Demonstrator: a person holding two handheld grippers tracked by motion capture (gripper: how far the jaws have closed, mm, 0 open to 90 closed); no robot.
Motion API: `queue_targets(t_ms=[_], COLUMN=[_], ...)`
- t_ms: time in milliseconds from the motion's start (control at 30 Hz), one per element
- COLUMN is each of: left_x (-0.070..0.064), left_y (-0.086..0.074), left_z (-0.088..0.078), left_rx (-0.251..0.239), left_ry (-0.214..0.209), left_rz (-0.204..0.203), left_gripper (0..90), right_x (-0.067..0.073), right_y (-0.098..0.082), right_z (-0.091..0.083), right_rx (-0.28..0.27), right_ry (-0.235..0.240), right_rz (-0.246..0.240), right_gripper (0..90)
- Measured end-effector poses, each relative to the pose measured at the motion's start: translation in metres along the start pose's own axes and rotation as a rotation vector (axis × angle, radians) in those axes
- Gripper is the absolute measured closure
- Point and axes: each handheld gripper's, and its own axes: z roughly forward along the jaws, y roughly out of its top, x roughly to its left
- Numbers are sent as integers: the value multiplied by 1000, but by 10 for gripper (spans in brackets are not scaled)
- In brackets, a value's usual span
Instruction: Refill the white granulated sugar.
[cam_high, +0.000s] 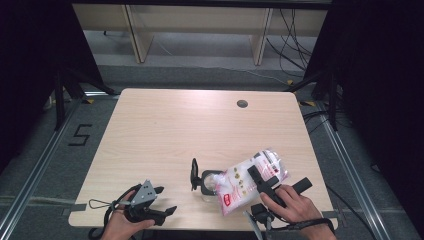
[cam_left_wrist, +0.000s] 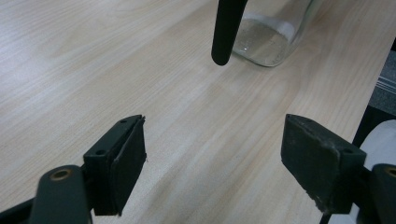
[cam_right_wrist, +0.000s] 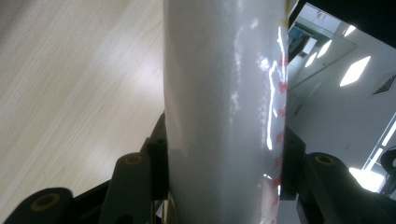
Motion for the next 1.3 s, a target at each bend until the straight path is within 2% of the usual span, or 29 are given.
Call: queue_targets(t_ms=[33, 67, 100, 233, 333, 367, 400, 433, 500, 533, 600, 700, 800, 967, 1100, 1167, 1300], left_x=[-2, -2, -3, -1, -1, 0, -1, 0, -1, 0, -2, -3, 0, 0, 0, -2, -2], left_y=[-1, -1, -1, 0, 0, 0, 0, 0, 0, 0, -1, -1, 0, 0, 0, -1, -1], left_z=[1, 1, 2, 1, 1, 0, 1, 0, 0, 0, 1, 2, 0, 0, 0, 2, 1], left_rx=[-3, -2, -16, -11, -11, 2, -11, 1, -8, 1, -8, -16, 10, 16, 13, -15, -17], left_ry=[1, 1, 0, 0, 0, 0, 1, 0, 0, 0, 0, -1, 8, 7, 10, 0, 1], left_rz=[-31, -28, -44, -12, -13, 3, -13, 2, -9, 1, -34, -43, -15, -9, -12, -45, -44], left_gripper=[217, 217, 217, 217, 217, 217, 217, 217, 217, 217, 217, 217, 217, 217, 217, 217, 217], right_x=[0, 0, 1, 2, 3, 2, 2, 2, 3, 3, 2, 2, 2, 2, 3, 3, 3], right_y=[0, 0, 0, 0, -1, -1, -1, -2, -2, -2, -2, -2, -2, -2, -2, -3, -3], right_z=[0, 1, 1, 2, 2, 2, 3, 3, 3, 3, 3, 3, 3, 4, 4, 4, 4], right_rx=[-1, -2, -4, -9, -12, -14, -16, -14, -13, -13, -14, -15, -15, -17, -18, -18, -19], right_ry=[3, 5, 5, -2, -4, -2, -2, 1, 0, 0, 0, 0, -2, -4, -2, -2, -2], right_rz=[2, 7, 10, 28, 32, 32, 33, 28, 31, 32, 30, 30, 30, 36, 41, 43, 45], right_gripper=[546, 547, 547, 547, 548, 547, 548, 548, 548, 548, 548, 548, 549, 549, 549, 549, 550])
